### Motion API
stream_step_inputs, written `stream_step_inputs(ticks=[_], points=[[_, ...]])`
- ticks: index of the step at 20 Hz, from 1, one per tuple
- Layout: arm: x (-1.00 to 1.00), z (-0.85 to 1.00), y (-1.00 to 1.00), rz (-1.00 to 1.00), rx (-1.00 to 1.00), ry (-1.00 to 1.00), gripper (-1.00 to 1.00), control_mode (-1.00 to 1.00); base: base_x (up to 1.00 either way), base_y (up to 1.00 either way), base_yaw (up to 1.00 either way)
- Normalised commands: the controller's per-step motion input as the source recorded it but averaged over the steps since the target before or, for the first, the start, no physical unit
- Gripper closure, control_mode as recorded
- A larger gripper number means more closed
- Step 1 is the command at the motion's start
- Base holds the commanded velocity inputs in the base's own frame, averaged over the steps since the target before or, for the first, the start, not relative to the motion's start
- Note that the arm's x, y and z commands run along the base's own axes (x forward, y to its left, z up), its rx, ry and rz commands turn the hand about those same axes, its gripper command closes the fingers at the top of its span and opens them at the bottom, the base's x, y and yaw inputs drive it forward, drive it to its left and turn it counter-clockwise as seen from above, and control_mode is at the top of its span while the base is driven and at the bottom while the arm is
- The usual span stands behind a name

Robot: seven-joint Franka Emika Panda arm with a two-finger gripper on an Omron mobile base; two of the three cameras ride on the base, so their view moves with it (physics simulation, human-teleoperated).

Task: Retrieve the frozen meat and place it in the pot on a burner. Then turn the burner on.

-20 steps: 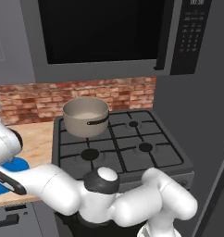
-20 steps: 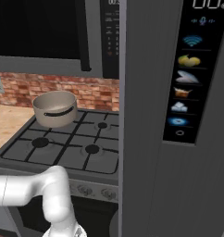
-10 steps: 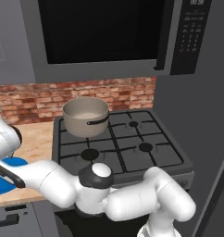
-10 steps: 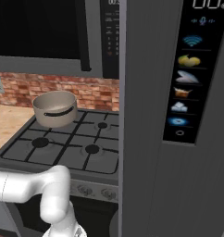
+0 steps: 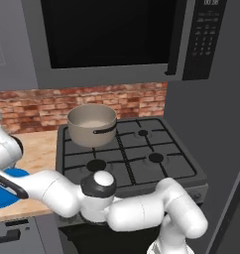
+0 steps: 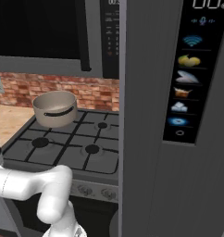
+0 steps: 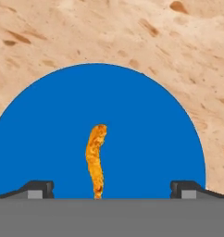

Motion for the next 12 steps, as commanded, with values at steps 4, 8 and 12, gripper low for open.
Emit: stream_step_inputs(ticks=[4, 8, 12], points=[[0.05, -0.22, 0.25, 0.00, -0.01, 0.00, -1.00, -1.00, 0.00, 0.00, 0.00], [0.03, -0.12, 0.26, 0.00, -0.01, 0.00, -1.00, -1.00, 0.00, 0.00, 0.00], [0.00, -0.15, 0.08, 0.00, -0.01, 0.00, -1.00, -1.00, 0.00, 0.00, 0.00]])
